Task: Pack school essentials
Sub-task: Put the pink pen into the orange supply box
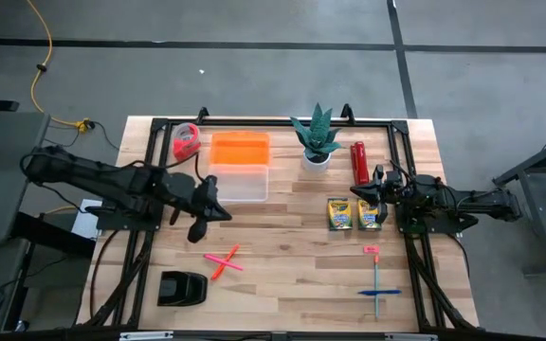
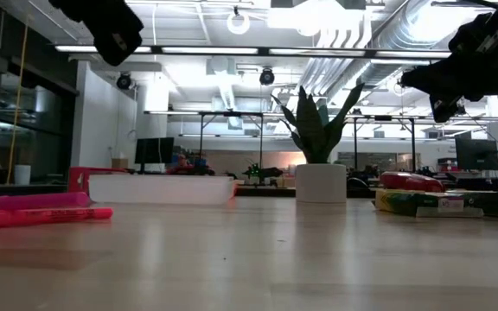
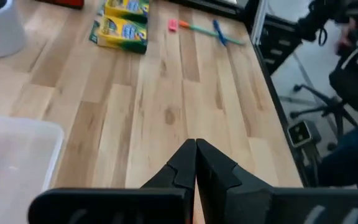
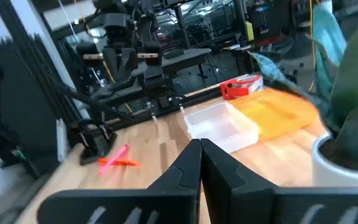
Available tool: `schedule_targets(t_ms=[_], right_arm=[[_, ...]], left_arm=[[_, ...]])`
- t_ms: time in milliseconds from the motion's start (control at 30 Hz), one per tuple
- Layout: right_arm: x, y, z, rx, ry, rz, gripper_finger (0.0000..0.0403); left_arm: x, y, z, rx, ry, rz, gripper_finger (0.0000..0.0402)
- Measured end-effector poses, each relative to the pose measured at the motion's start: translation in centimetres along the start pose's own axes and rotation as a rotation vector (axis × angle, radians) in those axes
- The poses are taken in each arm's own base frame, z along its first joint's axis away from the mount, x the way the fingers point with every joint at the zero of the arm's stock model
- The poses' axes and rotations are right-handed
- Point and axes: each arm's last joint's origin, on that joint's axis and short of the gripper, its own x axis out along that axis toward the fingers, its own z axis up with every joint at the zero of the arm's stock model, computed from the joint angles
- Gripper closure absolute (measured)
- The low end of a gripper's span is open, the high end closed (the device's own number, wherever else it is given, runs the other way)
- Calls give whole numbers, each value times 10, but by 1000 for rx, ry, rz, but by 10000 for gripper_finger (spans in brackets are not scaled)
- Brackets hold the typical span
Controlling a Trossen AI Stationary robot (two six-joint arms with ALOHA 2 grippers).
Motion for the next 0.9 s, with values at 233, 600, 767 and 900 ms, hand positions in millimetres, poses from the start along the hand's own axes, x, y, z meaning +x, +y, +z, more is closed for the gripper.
schedule_targets(t_ms=[233,600,767,900], right_arm=[[-5,5,32,492,-380,24,403],[3,39,94,167,-384,261,403],[27,53,108,2,-194,208,403],[43,61,113,-63,-45,176,403]], left_arm=[[1,-9,10,-29,-122,10,401],[0,-8,11,-30,-138,10,401],[-5,-7,13,-32,-157,6,401],[-11,-8,14,-32,-179,-2,401]])
